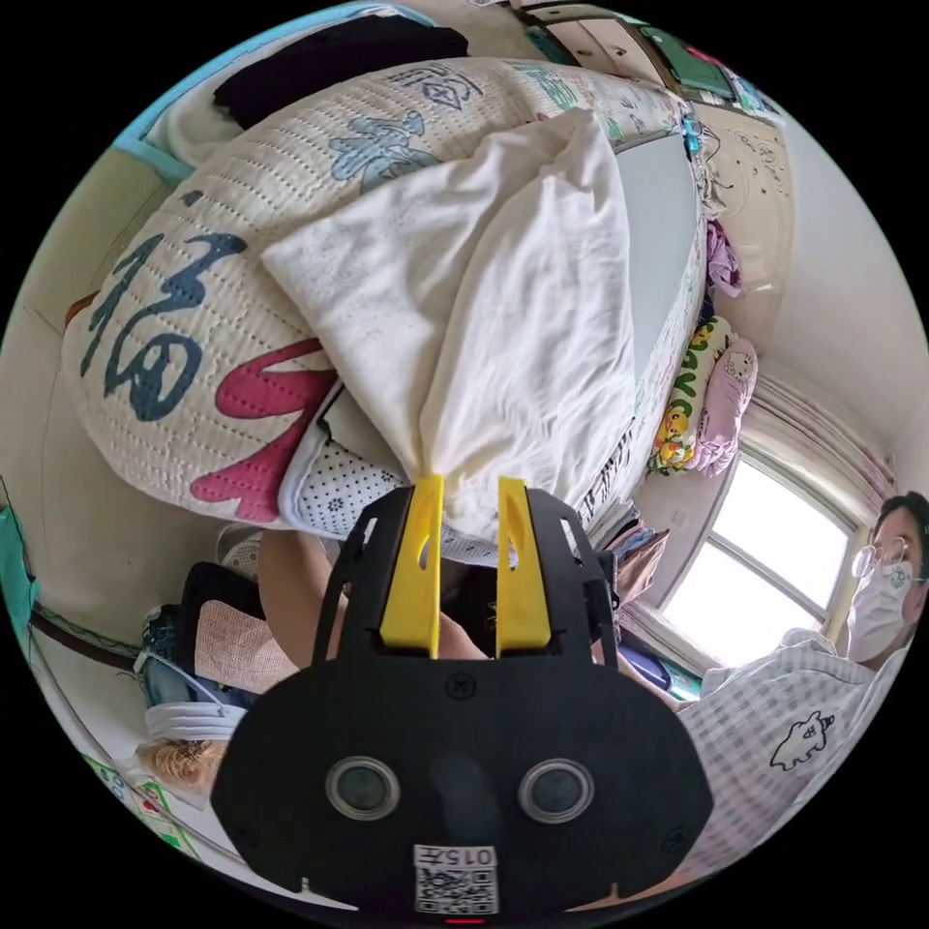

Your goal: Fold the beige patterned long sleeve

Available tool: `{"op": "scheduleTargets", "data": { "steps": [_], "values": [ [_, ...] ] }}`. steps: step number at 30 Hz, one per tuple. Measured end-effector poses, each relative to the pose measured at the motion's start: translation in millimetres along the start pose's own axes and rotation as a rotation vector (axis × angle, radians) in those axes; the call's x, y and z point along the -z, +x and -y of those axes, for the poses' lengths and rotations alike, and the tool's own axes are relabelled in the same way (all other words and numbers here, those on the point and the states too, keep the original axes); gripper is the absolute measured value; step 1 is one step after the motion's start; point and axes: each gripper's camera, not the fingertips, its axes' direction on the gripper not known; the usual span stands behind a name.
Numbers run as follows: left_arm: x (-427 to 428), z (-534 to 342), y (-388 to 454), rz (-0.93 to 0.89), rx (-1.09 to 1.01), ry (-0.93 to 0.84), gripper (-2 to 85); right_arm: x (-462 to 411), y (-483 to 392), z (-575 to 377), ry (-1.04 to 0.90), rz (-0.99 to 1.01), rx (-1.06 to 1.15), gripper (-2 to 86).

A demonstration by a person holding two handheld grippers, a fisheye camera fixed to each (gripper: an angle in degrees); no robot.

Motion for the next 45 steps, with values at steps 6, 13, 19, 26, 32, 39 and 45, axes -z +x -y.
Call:
{"op": "scheduleTargets", "data": {
  "steps": [6, 13, 19, 26, 32, 39, 45],
  "values": [
    [13.3, 6.0, -2.5, -0.006, 0.015, -0.048, 8.6, 30.9, 60.4, -13.2, 0.016, 0.011, -0.046, 5.8],
    [30.5, 15.4, -12.9, -0.065, 0.057, 0.045, 8.4, 68.7, 127.2, -40.3, 0.016, 0.011, -0.058, 4.9],
    [26.4, 21.6, -12.5, -0.037, 0.038, 0.03, 2.5, 92.7, 173.9, -67.7, 0.02, -0.031, -0.083, 0.4],
    [40.5, 21.0, -0.6, -0.086, -0.019, -0.002, -0.6, 134.7, 213.5, -111.6, 0.059, 0.039, -0.056, -0.6],
    [57.4, 27.7, 28.0, -0.2, -0.07, 0.024, -0.7, 175.9, 234.0, -139.1, 0.125, 0.078, -0.02, -0.6],
    [64.5, 44.6, 57.4, -0.261, -0.103, 0.007, -0.7, 195.7, 261.2, -165.6, 0.197, 0.158, 0.019, -0.2],
    [61.7, 56.5, 79.5, -0.243, -0.138, -0.057, -0.6, 146.3, 240.0, -195.0, -0.028, -0.284, 0.406, 7.5]
  ]
}}
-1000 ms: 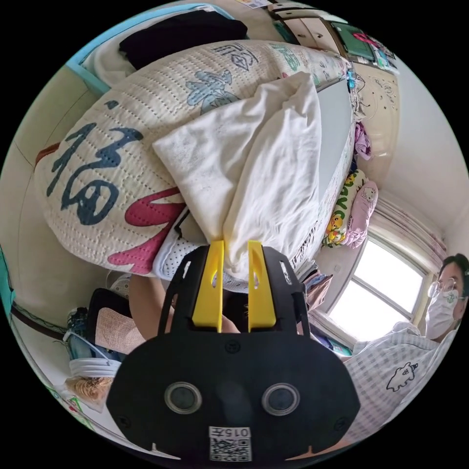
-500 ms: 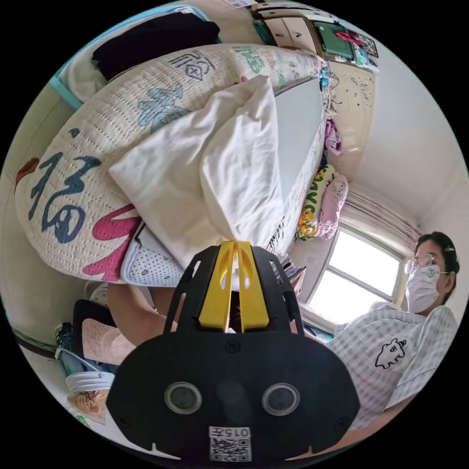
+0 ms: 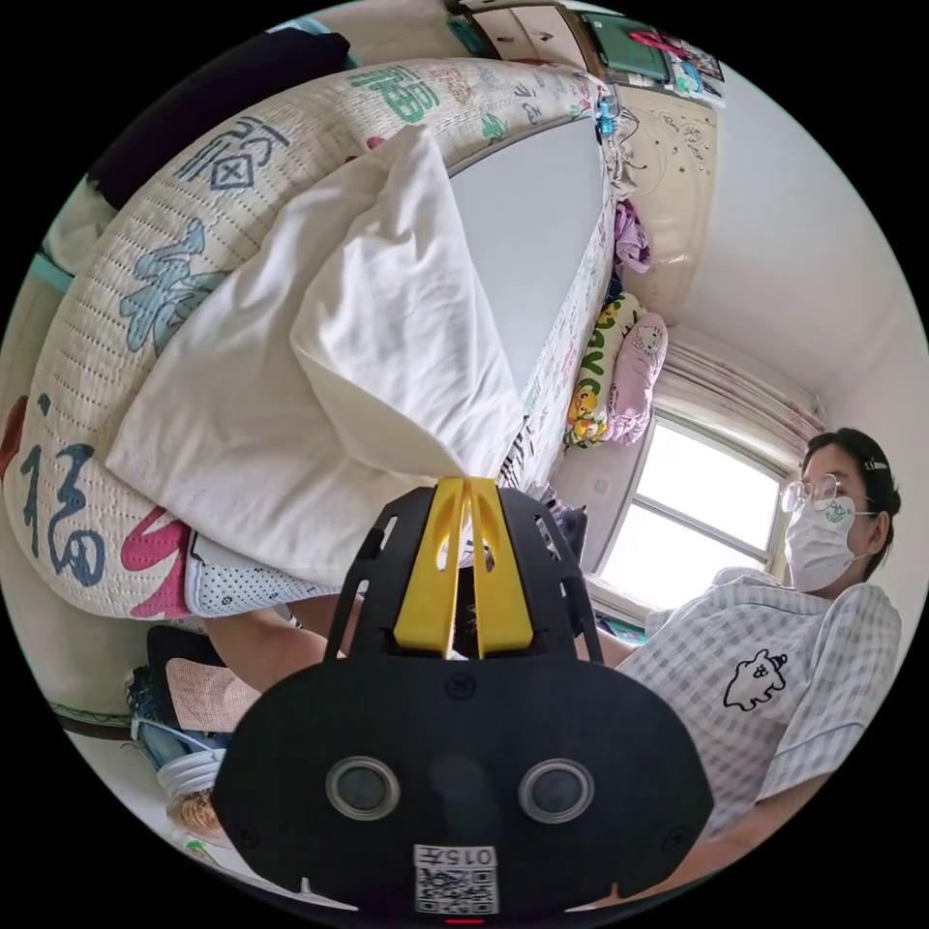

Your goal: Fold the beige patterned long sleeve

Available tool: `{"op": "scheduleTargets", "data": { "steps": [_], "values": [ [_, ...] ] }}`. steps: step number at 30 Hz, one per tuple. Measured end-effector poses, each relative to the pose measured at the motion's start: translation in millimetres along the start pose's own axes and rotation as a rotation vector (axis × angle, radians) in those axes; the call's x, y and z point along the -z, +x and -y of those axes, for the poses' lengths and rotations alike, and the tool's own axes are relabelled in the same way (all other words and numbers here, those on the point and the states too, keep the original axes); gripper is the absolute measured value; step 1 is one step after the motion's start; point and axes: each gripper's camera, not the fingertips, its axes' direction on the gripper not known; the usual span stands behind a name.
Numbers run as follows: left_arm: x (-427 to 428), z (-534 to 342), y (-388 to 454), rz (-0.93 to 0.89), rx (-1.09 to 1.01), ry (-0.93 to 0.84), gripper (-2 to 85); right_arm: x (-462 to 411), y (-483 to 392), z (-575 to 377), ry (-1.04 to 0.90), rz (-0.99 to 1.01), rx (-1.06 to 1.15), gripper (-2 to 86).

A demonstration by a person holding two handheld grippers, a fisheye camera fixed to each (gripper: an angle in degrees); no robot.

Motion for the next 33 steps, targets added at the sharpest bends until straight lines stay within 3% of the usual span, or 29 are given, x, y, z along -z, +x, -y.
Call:
{"op": "scheduleTargets", "data": {
  "steps": [3, 7, 9, 13, 21, 24, 26, 29, 33],
  "values": [
    [-2.8, 1.4, -2.0, -0.005, 0.029, -0.017, -0.7, -60.2, -18.4, -24.7, -0.177, -0.243, 0.229, 8.8],
    [-2.2, -1.6, -1.4, -0.006, 0.063, -0.018, -0.7, -119.5, -3.6, -54.0, -0.32, -0.299, 0.302, 8.7],
    [-1.3, -2.5, 0.2, -0.006, 0.074, -0.018, -0.7, -145.4, 6.4, -75.6, -0.354, -0.381, 0.326, 4.6],
    [1.5, 3.1, 10.6, -0.035, 0.064, -0.012, -0.7, -151.4, 24.7, -94.6, -0.338, -0.364, 0.288, 0.3],
    [-0.1, 53.0, 69.5, -0.171, -0.095, 0.017, -0.7, -64.5, 56.0, -72.6, -0.06, -0.338, 0.227, 0.8],
    [-8.0, 66.6, 89.4, -0.129, -0.139, -0.045, -0.7, -77.4, 61.9, -71.4, -0.117, -0.323, 0.329, 8.7],
    [-11.0, 70.9, 91.6, -0.118, -0.127, -0.064, -0.6, -125.7, 67.2, -78.5, -0.299, -0.356, 0.414, 14.2],
    [-11.5, 76.0, 87.2, -0.154, -0.069, -0.054, -0.6, -181.2, 77.9, -93.2, -0.395, -0.402, 0.495, 12.3],
    [-11.4, 81.9, 89.3, -0.156, -0.026, -0.071, -0.7, -220.2, 110.7, -86.4, -0.397, -0.433, 0.422, 6.5]
  ]
}}
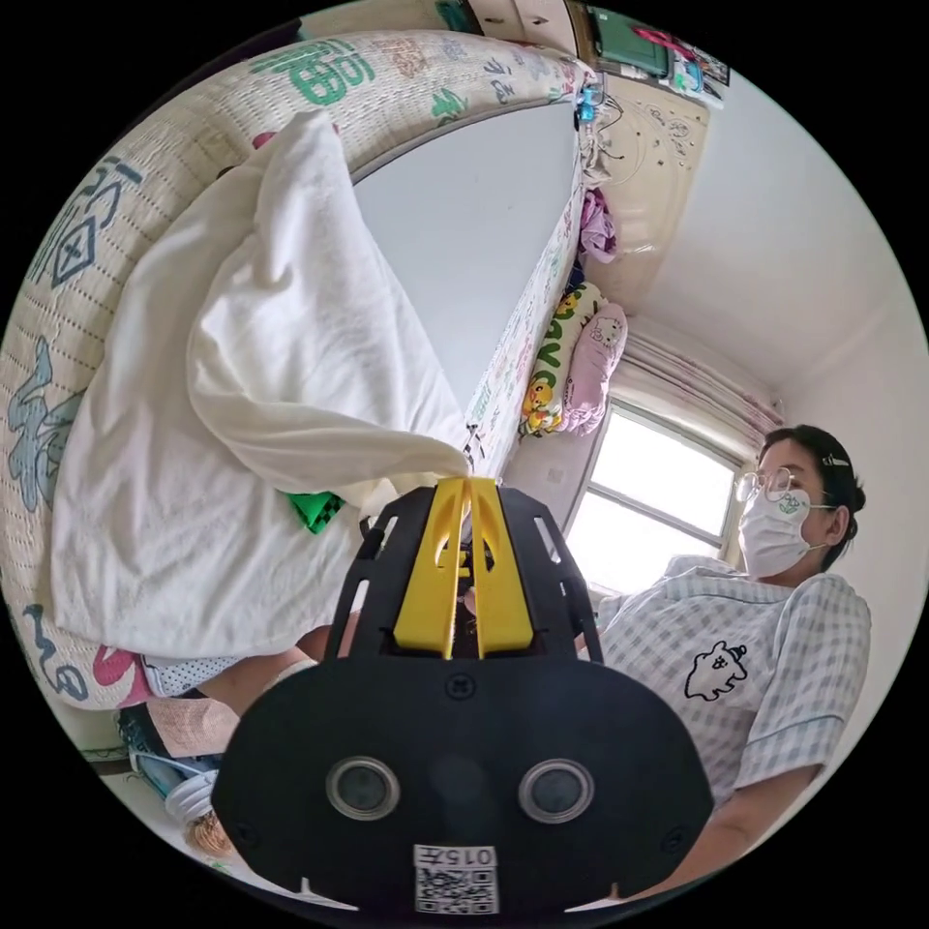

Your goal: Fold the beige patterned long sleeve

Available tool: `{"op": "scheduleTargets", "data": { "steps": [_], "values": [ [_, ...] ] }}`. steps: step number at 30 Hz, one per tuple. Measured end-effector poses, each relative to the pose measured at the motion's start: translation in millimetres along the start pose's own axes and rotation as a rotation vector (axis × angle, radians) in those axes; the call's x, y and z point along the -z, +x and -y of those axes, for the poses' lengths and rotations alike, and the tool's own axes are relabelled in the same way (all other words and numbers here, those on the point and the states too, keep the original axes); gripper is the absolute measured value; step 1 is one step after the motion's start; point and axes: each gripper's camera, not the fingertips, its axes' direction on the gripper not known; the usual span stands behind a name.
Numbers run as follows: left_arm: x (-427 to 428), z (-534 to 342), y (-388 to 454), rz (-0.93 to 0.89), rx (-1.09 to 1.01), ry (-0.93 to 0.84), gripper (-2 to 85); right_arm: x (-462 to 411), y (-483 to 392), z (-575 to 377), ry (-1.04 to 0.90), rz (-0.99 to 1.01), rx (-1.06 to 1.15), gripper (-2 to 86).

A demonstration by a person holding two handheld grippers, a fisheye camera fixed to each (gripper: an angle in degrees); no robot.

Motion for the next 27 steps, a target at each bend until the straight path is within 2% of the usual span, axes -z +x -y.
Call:
{"op": "scheduleTargets", "data": {
  "steps": [2, 4, 9, 13, 16, 23, 27],
  "values": [
    [1.0, 3.6, 2.0, 0.013, 0.021, -0.009, -0.7, -7.1, 14.3, 2.2, -0.003, -0.002, -0.042, 1.8],
    [4.2, 10.5, 6.8, 0.007, 0.039, 0.003, -0.6, -2.2, 31.8, 1.6, 0.022, 0.021, -0.067, 0.9],
    [2.6, 30.2, 22.4, 0.017, 0.024, -0.017, -0.6, 19.2, 96.0, -5.1, 0.096, 0.091, -0.123, 4.0],
    [-4.7, 39.1, 25.5, -0.006, 0.043, -0.036, -0.6, -4.5, 119.9, 13.0, 0.013, 0.131, -0.041, 9.6],
    [-6.4, 39.1, 25.2, -0.022, 0.073, -0.02, -0.6, -22.2, 132.7, 28.3, -0.02, 0.076, -0.018, 7.5],
    [-7.7, 40.2, 26.9, -0.015, 0.123, -0.006, -0.6, -20.7, 184.2, 46.4, -0.009, 0.109, -0.044, 7.1],
    [-16.8, 43.2, 25.0, -0.04, 0.146, -0.008, -0.7, -58.5, 208.9, 71.6, -0.103, 0.123, -0.055, 6.1]
  ]
}}
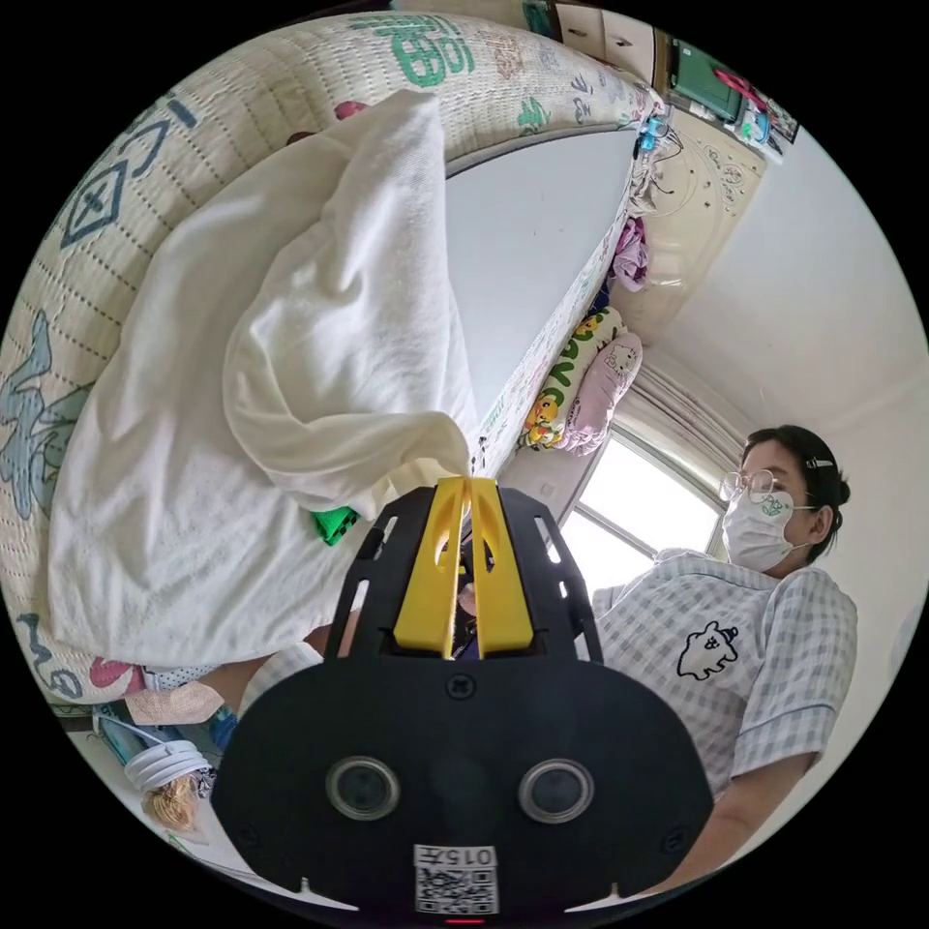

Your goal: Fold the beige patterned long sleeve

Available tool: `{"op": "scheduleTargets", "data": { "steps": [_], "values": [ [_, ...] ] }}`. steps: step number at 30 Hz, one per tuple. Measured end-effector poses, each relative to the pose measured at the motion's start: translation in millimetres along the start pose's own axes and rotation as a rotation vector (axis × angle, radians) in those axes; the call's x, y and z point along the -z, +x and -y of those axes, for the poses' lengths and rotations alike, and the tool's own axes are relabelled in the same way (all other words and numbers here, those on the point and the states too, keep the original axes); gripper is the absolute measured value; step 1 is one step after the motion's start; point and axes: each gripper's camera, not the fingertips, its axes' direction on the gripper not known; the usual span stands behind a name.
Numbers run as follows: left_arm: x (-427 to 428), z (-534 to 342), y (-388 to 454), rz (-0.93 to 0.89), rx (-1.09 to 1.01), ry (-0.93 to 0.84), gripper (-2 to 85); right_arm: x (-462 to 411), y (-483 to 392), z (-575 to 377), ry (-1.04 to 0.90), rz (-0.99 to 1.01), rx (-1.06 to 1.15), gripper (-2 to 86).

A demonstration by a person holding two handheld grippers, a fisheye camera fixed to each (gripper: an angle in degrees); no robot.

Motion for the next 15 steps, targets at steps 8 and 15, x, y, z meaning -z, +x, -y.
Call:
{"op": "scheduleTargets", "data": {
  "steps": [8, 15],
  "values": [
    [-10.4, 3.9, 17.7, -0.01, -0.036, 0.0, -0.7, 59.2, 73.0, 43.1, 0.151, -0.005, -0.096, 0.6],
    [-40.1, 89.9, 102.5, -0.221, -0.423, 0.068, -0.7, 284.9, 169.0, 115.7, 0.633, -0.286, -0.131, 0.3]
  ]
}}
